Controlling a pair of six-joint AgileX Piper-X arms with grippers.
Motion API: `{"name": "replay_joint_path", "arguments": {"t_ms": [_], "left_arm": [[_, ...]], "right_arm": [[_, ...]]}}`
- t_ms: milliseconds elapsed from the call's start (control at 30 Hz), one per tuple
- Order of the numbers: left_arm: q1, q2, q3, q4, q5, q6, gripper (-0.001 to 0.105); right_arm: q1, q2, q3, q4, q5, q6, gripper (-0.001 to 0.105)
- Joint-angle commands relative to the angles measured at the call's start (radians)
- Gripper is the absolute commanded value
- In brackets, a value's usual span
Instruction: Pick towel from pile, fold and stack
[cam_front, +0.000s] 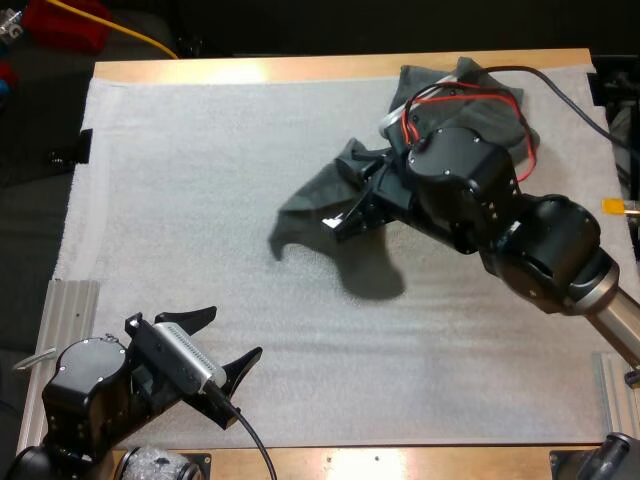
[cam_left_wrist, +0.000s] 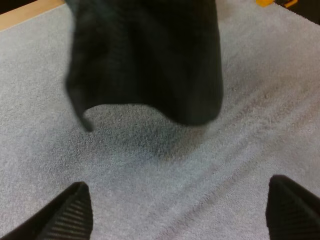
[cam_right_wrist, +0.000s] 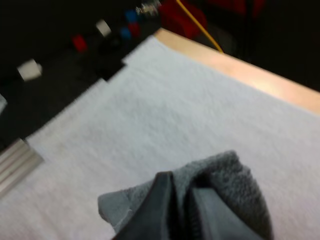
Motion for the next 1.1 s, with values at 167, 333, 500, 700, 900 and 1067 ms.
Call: {"name": "replay_joint_path", "arguments": {"t_ms": [167,333,500,700,900,1067], "left_arm": [[-0.005,-0.002,-0.007,-0.016,0.004,0.000,0.069],[-0.005,-0.002,-0.007,-0.016,0.004,0.000,0.069],[-0.005,-0.002,-0.007,-0.016,0.004,0.000,0.069],[-0.005,-0.002,-0.007,-0.016,0.004,0.000,0.069],[-0.005,-0.002,-0.007,-0.016,0.004,0.000,0.069],[-0.005,-0.002,-0.007,-0.016,0.004,0.000,0.069]], "right_arm": [[0.000,-0.001,-0.013,-0.018,-0.054,0.058,0.002],[0.000,0.040,0.003,0.103,-0.095,0.059,0.002],[0.000,0.081,0.080,0.171,-0.101,0.046,0.002],[-0.002,0.084,0.194,0.258,-0.003,-0.007,0.002],[-0.027,0.084,0.365,0.286,0.131,-0.024,0.002],[-0.123,0.084,0.483,0.290,0.162,-0.020,0.002]]}}
